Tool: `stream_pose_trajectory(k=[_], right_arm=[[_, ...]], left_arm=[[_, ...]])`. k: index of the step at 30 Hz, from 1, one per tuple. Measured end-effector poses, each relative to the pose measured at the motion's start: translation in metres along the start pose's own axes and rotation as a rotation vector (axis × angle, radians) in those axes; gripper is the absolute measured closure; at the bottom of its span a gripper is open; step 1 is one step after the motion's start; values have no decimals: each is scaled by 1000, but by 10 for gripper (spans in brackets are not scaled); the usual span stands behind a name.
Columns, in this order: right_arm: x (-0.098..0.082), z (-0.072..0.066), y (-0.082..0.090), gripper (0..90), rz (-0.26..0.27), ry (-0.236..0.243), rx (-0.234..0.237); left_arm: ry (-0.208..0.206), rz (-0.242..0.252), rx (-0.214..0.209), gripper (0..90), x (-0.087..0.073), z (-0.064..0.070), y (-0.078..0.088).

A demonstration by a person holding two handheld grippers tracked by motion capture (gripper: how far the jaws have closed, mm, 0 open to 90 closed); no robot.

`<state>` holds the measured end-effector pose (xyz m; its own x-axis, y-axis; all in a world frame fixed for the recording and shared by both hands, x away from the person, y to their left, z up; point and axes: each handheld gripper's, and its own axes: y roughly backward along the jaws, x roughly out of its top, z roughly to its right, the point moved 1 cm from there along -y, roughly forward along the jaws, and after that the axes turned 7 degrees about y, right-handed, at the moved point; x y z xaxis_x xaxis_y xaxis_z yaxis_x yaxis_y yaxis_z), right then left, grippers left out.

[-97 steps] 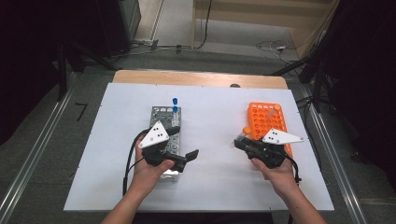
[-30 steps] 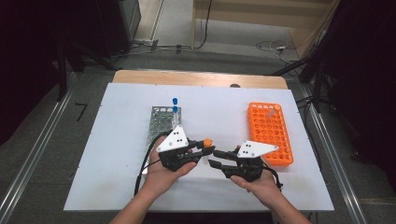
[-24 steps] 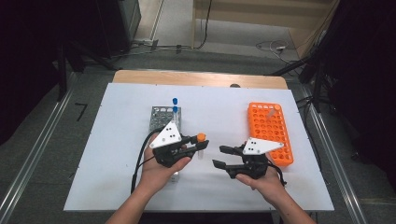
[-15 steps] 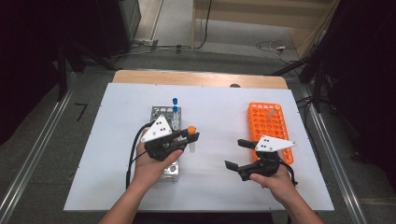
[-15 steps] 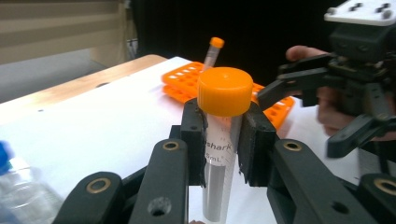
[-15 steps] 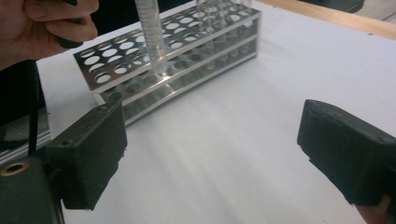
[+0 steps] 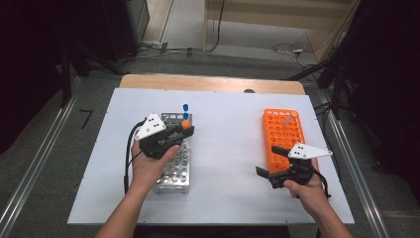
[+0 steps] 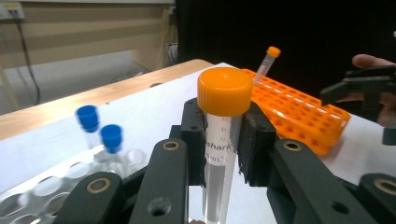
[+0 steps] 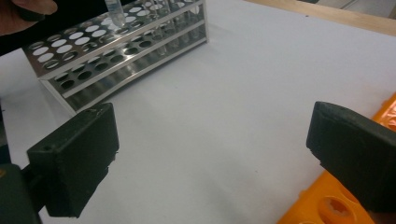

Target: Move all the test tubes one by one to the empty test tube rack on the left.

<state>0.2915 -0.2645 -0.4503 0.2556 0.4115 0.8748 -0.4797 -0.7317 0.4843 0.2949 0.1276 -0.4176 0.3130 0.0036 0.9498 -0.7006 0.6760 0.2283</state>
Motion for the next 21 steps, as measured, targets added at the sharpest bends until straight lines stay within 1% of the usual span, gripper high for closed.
stream_pose_trajectory(k=[5, 9, 12, 15, 17, 18, 21], right_arm=[[-3, 7, 3, 10, 1, -9, -15], [-4, 9, 3, 10, 3, -13, -20], [-4, 9, 4, 10, 4, -12, -21], [-4, 9, 4, 10, 4, -13, -25], [-4, 10, 4, 10, 6, -12, -26], [-5, 10, 4, 10, 6, -13, -27], [-5, 10, 3, 10, 4, -13, -25]], left_arm=[[11, 18, 53, 749, -2, -8, 2], [20, 37, 93, 749, -5, -11, 1], [26, 40, 104, 749, -9, -12, -2], [21, 38, 113, 749, -10, -11, -5], [24, 34, 112, 749, -11, -11, -6], [23, 30, 108, 748, -11, -11, -7], [10, 6, 119, 748, -13, -11, -9]])
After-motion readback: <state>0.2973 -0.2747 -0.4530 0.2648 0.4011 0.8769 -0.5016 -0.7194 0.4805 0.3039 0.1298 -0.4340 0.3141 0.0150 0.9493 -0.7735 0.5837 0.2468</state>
